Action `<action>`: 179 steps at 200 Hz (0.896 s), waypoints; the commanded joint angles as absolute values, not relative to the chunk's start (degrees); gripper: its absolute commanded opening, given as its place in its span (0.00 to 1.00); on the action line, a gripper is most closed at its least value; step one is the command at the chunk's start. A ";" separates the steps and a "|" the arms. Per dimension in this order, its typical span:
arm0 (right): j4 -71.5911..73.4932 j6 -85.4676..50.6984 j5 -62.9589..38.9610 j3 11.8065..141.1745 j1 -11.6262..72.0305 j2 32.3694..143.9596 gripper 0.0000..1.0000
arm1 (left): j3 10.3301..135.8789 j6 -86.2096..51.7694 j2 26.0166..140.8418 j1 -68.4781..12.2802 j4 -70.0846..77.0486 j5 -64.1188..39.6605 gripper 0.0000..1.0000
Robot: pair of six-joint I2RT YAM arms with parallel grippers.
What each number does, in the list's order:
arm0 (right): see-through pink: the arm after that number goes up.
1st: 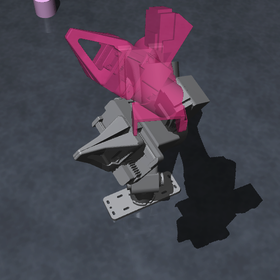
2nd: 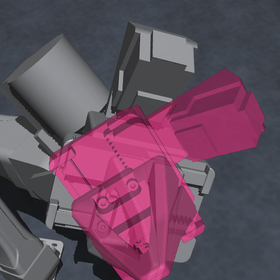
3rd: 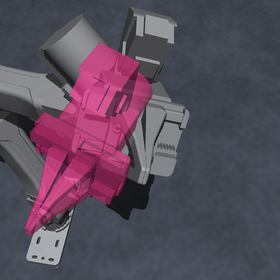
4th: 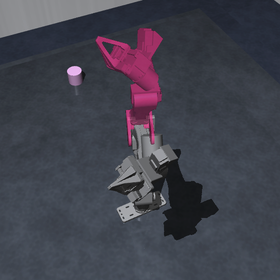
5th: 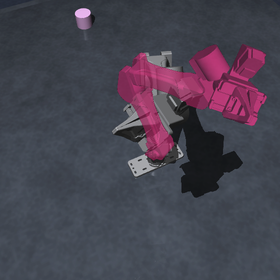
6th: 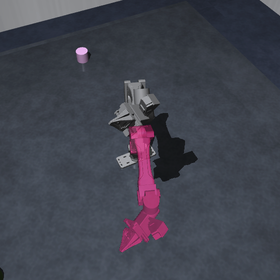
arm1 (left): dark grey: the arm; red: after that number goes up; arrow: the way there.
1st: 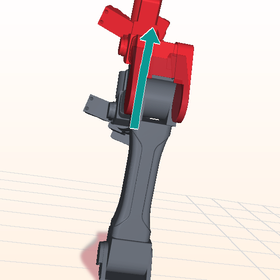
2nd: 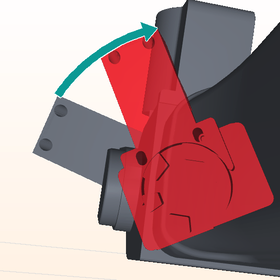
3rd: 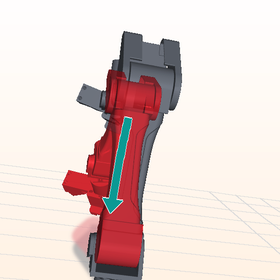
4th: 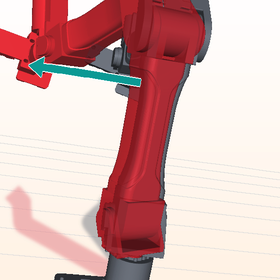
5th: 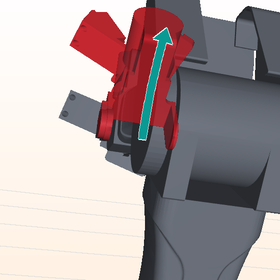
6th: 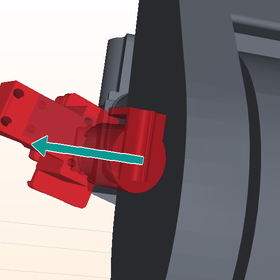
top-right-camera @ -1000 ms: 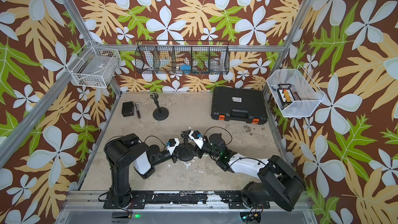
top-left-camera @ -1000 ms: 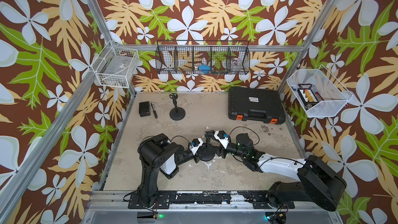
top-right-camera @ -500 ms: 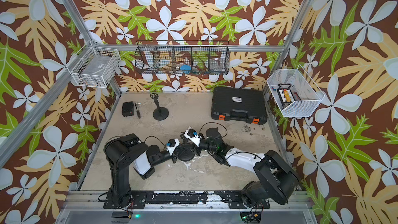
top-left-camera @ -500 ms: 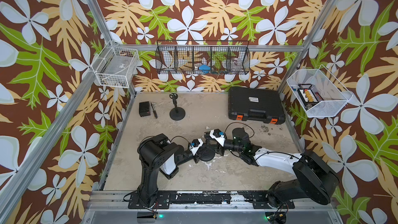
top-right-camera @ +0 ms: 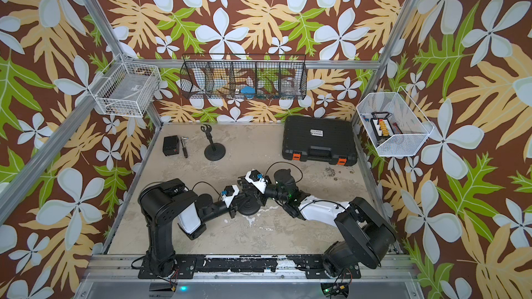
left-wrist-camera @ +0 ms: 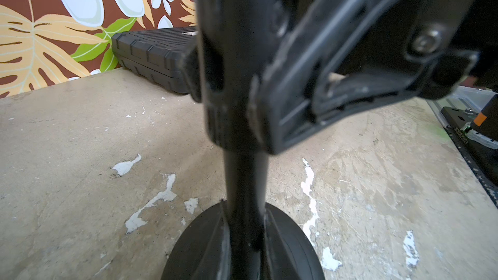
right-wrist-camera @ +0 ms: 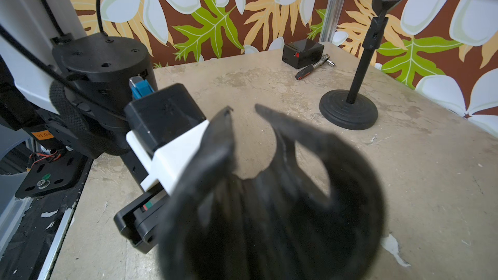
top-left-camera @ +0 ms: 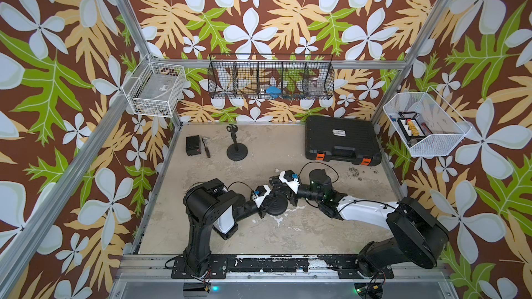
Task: Assemble a microphone stand
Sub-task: Screw the microphone stand pole into the microphone stand base.
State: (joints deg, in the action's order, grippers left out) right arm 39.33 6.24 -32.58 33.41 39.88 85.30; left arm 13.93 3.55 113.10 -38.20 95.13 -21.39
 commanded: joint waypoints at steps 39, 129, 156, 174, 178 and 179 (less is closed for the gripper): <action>44.24 2.49 -19.18 29.03 43.70 85.35 0.00 | 13.99 3.00 112.73 -38.41 107.25 -24.48 0.27; 49.13 -5.18 5.49 25.70 51.66 86.07 0.00 | 15.11 1.43 111.37 -38.50 107.23 -24.71 0.30; 49.15 -5.86 6.60 26.63 53.19 87.90 0.00 | 15.70 1.16 111.44 -38.50 107.23 -24.61 0.31; 49.71 -6.44 6.02 27.05 53.69 89.30 0.00 | 16.14 0.81 111.76 -38.50 107.25 -24.63 0.30; 49.74 -6.57 5.78 27.22 53.70 89.50 0.00 | 16.14 0.79 111.72 -38.50 107.23 -24.56 0.30; 49.70 -6.58 5.70 27.23 53.70 89.53 0.00 | 16.15 0.79 111.72 -38.50 107.27 -24.49 0.30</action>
